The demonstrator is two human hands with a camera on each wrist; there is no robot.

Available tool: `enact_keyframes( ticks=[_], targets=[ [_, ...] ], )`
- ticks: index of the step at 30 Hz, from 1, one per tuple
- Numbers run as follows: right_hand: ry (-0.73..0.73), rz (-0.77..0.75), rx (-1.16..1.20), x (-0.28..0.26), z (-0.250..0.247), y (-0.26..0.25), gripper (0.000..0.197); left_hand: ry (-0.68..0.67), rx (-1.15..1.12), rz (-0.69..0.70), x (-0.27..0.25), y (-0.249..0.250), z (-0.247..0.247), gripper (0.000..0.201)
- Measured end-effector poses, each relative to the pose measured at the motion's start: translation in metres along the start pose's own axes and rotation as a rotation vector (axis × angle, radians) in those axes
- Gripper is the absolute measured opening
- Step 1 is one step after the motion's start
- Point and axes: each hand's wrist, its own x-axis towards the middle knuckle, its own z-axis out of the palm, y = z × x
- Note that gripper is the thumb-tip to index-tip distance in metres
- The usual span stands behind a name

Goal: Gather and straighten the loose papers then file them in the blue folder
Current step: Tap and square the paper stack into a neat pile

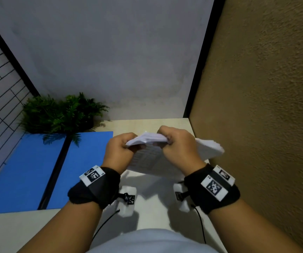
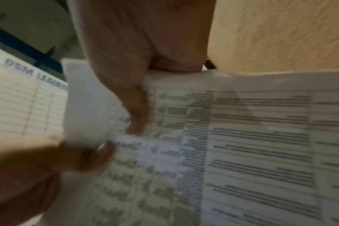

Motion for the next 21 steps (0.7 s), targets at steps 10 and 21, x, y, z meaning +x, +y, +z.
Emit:
enact_keyframes(
  ticks=[10, 21],
  targets=[
    [-0.066, 0.609, 0.436, -0.028, -0.029, 0.104, 0.026, 0.165, -0.489, -0.347, -0.012, -0.067, -0.031, 0.024],
    [0.126, 0.879, 0.888, -0.088, 0.038, 0.124, 0.037, 0.110, -0.407, -0.505, -0.026, -0.110, 0.008, 0.050]
  ],
)
